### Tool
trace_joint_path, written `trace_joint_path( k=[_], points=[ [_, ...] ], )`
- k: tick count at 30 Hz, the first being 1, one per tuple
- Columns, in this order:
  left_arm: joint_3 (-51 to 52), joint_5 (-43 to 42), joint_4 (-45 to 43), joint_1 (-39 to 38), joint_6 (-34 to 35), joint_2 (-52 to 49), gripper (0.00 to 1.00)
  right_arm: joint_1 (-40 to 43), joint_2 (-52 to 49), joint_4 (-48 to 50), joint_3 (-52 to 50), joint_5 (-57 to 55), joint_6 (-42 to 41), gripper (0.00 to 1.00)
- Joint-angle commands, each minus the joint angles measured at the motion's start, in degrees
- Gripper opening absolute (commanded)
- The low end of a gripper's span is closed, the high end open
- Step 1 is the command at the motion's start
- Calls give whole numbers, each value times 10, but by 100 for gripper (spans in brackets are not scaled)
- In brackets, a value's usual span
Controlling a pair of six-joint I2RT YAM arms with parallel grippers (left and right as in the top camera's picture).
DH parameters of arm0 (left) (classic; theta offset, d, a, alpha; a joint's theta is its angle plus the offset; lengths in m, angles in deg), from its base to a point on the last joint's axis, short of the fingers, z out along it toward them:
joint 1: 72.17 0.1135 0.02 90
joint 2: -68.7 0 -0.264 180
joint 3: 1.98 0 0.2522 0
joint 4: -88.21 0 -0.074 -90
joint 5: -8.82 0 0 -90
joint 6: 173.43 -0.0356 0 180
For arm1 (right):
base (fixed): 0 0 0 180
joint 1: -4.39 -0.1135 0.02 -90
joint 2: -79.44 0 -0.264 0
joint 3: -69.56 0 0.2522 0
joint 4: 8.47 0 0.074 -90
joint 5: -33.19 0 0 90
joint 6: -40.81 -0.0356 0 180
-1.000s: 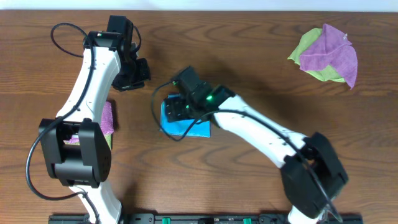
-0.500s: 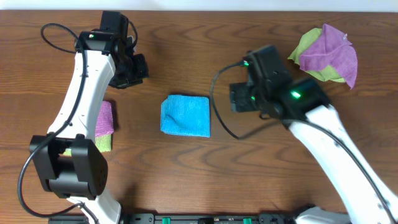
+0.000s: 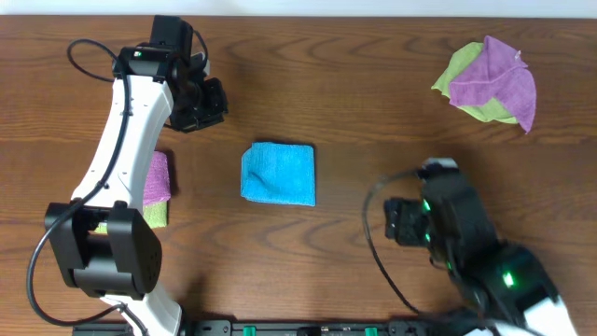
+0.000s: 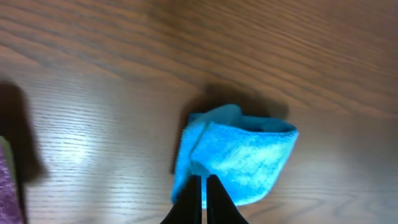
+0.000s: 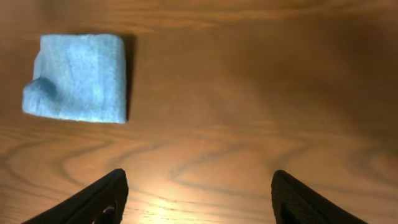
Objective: Fold the cloth
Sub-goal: 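Retract the right gripper to rest and move the left gripper toward the folded cloth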
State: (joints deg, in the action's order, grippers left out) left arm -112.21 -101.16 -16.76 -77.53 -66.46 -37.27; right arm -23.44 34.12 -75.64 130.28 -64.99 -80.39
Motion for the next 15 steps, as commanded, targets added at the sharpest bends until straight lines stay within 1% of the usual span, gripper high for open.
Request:
trace_joint_path(
  k=[1,4,7,8,9,13,15],
  points=[
    [-13,-35,2,-4,15,9,6,5,67,10,-57,-53,-93,76],
    [-13,-51,1,-11,15,9,6,5,119,17,-110,-95,-127,80],
    [-13,-56,-1,-21,16,9,6,5,136,16,-140,-135,-148,86],
    [-13,-56,-1,-26,19,9,6,5,135,13,-145,-154,-156,96],
    [-13,-56,-1,-30,22,9,6,5,136,13,-149,-168,-155,99],
    [-13,-56,-2,-45,39,9,6,5,135,11,-150,-236,-155,99],
    [-13,-53,-2,-48,47,9,10,5,135,5,-150,-275,-155,99]
  ],
)
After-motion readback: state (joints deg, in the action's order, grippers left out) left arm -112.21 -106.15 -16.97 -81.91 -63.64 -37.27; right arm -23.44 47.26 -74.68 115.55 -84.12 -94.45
